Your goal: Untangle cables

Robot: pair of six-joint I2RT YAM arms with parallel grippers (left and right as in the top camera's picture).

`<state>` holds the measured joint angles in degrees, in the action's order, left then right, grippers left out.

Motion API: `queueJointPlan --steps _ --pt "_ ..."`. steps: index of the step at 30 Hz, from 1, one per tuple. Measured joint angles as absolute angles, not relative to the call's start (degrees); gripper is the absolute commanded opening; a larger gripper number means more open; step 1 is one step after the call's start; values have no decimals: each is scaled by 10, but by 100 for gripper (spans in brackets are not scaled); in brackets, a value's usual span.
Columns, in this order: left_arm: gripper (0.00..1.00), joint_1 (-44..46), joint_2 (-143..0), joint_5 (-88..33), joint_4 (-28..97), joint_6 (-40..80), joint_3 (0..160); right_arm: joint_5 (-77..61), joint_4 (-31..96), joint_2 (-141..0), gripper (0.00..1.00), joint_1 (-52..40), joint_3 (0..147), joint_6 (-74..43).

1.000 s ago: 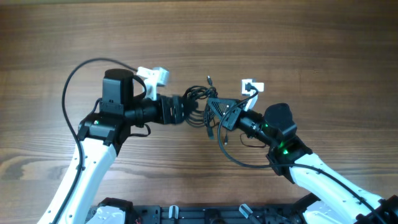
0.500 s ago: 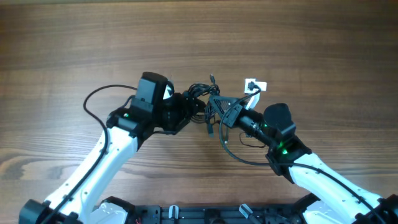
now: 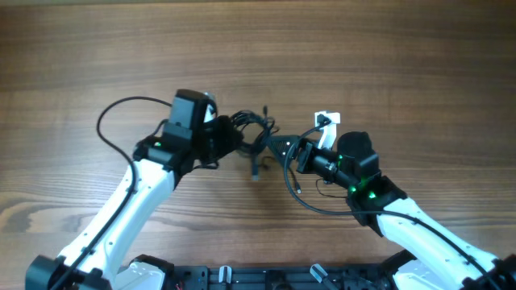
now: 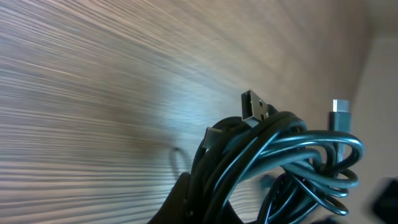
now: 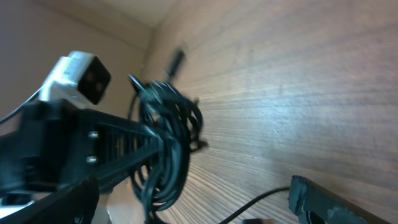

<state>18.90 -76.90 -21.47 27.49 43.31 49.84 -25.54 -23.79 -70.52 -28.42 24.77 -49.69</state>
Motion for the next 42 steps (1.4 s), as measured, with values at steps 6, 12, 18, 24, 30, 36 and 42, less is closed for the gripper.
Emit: queueJointPlan --steps 6,12,18,24,30,36,42 --pt "4 168 -701 -208 338 210 498 -318 -244 -612 69 -268 248 -389" --pt "4 168 -668 -208 354 91 498 -372 -200 -589 84 -268 248 -274" --pt "4 189 -668 -150 445 37 498 -376 -136 -590 84 -268 263 -206" --pt "4 205 -668 -122 444 64 498 -305 148 -585 83 -283 410 -84" --pt "4 206 -668 -119 435 120 498 -166 167 -592 69 -437 444 -32" --pt "4 206 -668 -129 453 133 498 2 142 -677 58 -537 444 -1" --pt "4 206 -668 -156 457 133 498 78 82 -748 32 -544 444 19"
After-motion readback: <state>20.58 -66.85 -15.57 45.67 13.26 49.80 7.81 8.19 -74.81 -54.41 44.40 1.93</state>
